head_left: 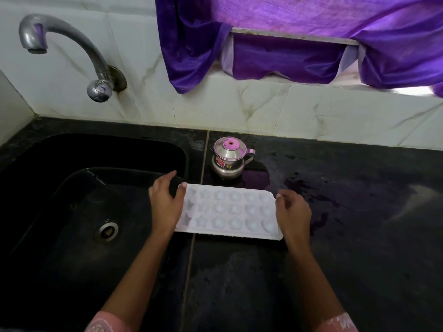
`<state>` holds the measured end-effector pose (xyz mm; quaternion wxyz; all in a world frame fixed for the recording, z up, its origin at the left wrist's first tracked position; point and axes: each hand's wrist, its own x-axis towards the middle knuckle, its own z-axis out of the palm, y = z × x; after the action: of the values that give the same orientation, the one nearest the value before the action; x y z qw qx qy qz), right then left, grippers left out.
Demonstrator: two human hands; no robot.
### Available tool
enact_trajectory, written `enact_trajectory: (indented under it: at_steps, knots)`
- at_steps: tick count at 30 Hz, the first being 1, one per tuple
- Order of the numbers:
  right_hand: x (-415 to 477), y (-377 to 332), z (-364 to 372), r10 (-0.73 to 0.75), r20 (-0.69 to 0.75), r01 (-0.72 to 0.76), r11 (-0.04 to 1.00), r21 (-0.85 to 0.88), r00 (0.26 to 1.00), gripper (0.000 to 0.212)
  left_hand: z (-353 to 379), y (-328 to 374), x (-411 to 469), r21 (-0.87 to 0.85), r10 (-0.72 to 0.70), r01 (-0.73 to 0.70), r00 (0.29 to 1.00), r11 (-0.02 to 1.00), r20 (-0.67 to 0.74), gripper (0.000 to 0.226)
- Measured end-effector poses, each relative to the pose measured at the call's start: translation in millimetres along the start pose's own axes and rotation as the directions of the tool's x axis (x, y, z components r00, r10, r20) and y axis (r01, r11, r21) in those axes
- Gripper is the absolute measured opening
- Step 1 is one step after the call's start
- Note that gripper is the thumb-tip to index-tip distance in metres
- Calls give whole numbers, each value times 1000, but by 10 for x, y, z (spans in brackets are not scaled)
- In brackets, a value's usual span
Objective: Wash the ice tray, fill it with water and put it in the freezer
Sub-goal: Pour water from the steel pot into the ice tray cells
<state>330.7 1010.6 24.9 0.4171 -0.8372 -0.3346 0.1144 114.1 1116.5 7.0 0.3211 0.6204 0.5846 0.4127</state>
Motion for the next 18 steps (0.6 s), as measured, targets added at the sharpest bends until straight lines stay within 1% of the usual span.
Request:
enact_trajectory:
  at_steps: [3,5,8,12,14,16,18]
  knots:
    - [121,-197,64,-36,71,26,991,134,997,22,150,199,126,-41,85,-80,990,996,113,45]
    - [214,-296,153,-63,117,38,978,206,991,23,266,295,215,-68,94,-82,977,994,193,50]
    - [370,-402,285,-77,176,26,961,274,981,29,411,392,331,-124,46,-11,957,992,287,61]
    - [584,-468,405,-17,290,-107,907,407,957,47,537,464,449,-201,-34,124,915,972,402,75]
    - [672,-458,478,-12,350,-167,863,476,937,50,580,457,501,-240,-33,150,903,959,428,73]
    - [750,-428,555,-4,401,-216,837,503,916,50,608,433,551,-252,-16,141,897,958,442,66]
    - [809,-403,615,-20,428,-221,834,505,903,43,624,417,599,-255,12,115,893,960,449,61]
